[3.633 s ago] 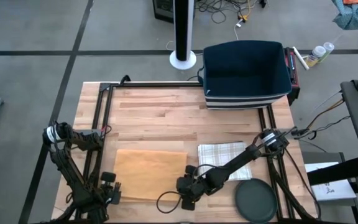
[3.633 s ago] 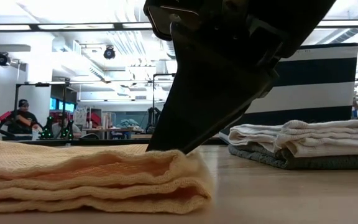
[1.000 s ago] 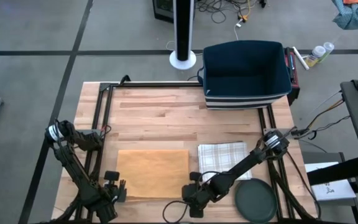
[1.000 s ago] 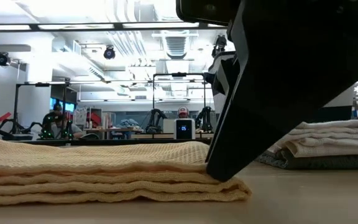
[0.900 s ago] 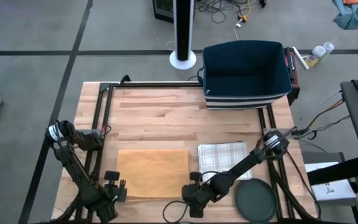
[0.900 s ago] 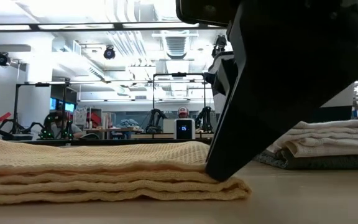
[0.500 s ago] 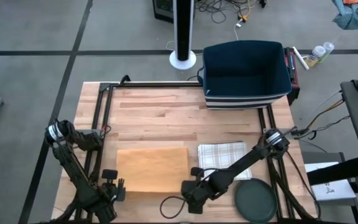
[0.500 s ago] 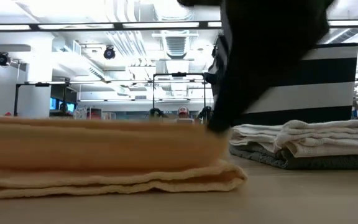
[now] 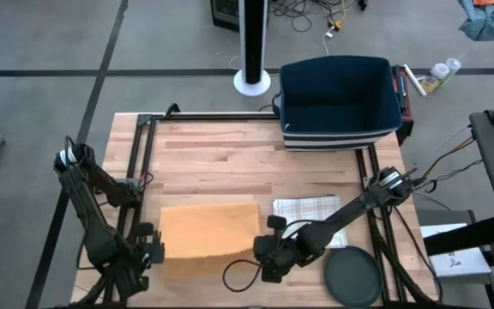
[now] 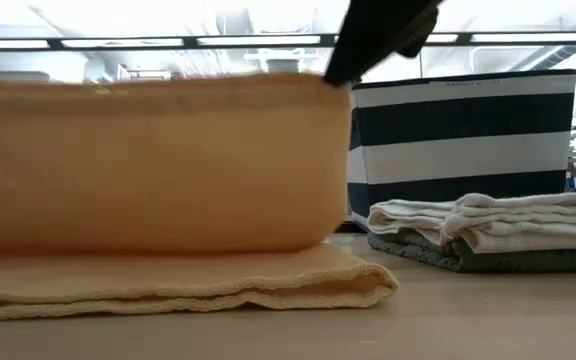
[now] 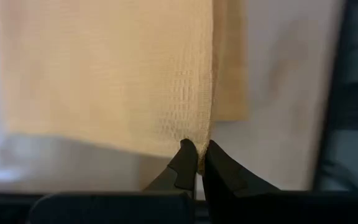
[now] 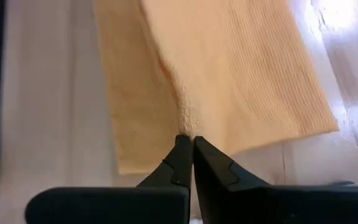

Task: Fold kitchen towel into neat rectangle
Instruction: Fold the orange towel

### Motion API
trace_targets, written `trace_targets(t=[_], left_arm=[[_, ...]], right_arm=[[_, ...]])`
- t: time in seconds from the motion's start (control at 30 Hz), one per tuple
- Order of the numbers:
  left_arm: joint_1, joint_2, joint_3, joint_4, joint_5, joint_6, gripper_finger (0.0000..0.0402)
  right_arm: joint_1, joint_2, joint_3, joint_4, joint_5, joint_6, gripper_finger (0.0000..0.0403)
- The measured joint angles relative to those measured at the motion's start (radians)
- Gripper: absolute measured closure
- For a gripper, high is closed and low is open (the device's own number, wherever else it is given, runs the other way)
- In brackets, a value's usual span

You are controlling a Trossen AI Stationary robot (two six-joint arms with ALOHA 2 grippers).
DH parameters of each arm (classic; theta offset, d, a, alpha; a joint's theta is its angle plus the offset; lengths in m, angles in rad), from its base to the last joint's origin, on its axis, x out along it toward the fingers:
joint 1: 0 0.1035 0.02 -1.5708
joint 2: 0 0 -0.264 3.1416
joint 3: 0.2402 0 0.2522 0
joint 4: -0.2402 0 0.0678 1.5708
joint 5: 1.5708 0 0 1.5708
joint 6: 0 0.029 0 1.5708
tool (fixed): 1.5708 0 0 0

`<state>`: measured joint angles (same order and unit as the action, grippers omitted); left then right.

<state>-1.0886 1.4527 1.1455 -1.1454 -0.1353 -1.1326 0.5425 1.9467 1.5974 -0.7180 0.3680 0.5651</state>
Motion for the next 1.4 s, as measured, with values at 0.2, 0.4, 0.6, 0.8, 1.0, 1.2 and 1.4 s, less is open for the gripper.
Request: trace_targets(t=[0.2, 0.4, 0.6, 0.8, 1.0, 1.2, 1.4], left_arm=[[-0.006, 0.022, -0.008, 0.153, 0.032, 0.008, 0.04], [-0.008, 0.124, -0.01, 0.275, 0.102, 0.037, 0.04], [-0.002, 0.216, -0.013, 0.427, 0.099, 0.11, 0.04], [0.011, 0.264, -0.081, 0.545, 0.099, 0.14, 0.04], [0.029, 0.262, -0.197, 0.608, 0.121, 0.13, 0.04], [0.097, 0.201, -0.312, 0.621, 0.169, 0.157, 0.04], [0.242, 0.039, -0.432, 0.496, 0.102, 0.241, 0.04]], right_arm=[[0.014, 0.019, 0.0, 0.003, -0.009, 0.031, 0.0401], [0.023, 0.087, -0.002, 0.042, -0.076, 0.06, 0.0401], [0.023, 0.16, -0.002, 0.089, -0.15, 0.065, 0.0401], [0.018, 0.214, -0.002, 0.108, -0.189, 0.063, 0.0401], [0.009, 0.218, -0.002, 0.11, -0.189, 0.071, 0.0401], [-0.025, 0.218, -0.002, 0.122, -0.184, 0.075, 0.0401], [-0.101, 0.219, -0.002, 0.11, -0.128, 0.153, 0.0401]])
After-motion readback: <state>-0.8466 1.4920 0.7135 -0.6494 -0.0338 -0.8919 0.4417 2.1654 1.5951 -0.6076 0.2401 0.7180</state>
